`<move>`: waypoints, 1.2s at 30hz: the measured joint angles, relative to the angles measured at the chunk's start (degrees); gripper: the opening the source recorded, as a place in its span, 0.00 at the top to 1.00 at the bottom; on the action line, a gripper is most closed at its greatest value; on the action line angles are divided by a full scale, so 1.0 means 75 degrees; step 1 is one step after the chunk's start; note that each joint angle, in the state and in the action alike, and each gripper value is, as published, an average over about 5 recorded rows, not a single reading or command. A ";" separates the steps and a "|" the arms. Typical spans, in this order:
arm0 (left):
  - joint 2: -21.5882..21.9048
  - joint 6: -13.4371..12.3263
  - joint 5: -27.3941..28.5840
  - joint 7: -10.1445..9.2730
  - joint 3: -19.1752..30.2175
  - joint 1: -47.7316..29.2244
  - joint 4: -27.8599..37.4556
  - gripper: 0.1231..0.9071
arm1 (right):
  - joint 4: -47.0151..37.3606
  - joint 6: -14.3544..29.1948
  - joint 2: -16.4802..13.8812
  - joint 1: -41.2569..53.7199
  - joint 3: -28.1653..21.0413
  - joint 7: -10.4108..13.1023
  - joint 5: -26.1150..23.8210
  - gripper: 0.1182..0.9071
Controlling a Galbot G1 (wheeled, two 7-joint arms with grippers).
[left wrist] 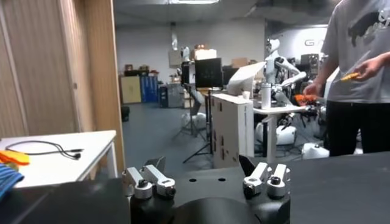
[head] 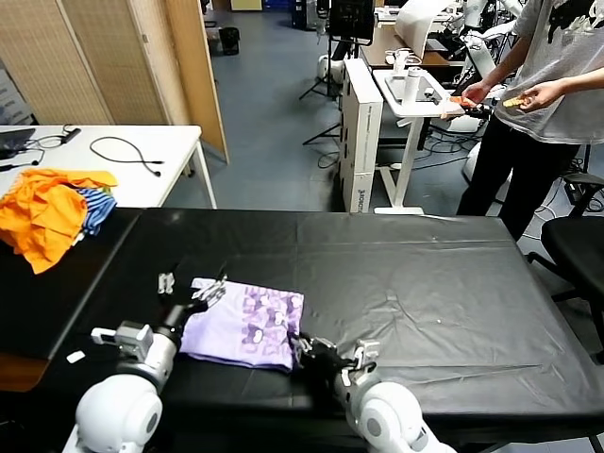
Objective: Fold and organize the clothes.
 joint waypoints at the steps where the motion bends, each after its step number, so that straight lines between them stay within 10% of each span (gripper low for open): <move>1: -0.0002 -0.0002 0.0002 -0.0003 -0.0012 -0.0006 0.0003 0.00 | 0.0030 -0.0046 -0.0016 -0.0010 0.0055 0.0047 0.0007 0.93; 14: -0.0254 -0.0028 0.0008 -0.0049 -0.0025 0.0045 0.0107 0.00 | 0.0353 -0.0882 -0.1260 0.0015 0.1239 -0.0025 0.0259 0.95; 20: -0.0464 -0.0058 0.0070 -0.0064 -0.0028 0.0096 0.0209 0.00 | 0.0571 -0.0781 -0.1855 -0.0070 0.1580 -0.0787 -0.0391 0.65; 24: -0.0643 -0.0080 -0.0047 -0.0133 -0.0042 0.0115 0.0248 0.00 | 0.0846 -0.0196 -0.2323 -0.0258 0.1784 -0.1179 -0.1153 0.32; 28: -0.0680 -0.0210 -0.0376 -0.0553 -0.0037 0.0242 0.0222 0.00 | 0.1199 0.0989 -0.2666 -0.0700 0.2000 -0.0722 -0.1942 0.07; 36: -0.0131 -0.0845 -0.0690 -0.0990 -0.0119 0.1075 -0.0127 0.00 | 0.1932 0.3536 -0.2264 -0.2791 0.2781 -0.0361 -0.3297 0.00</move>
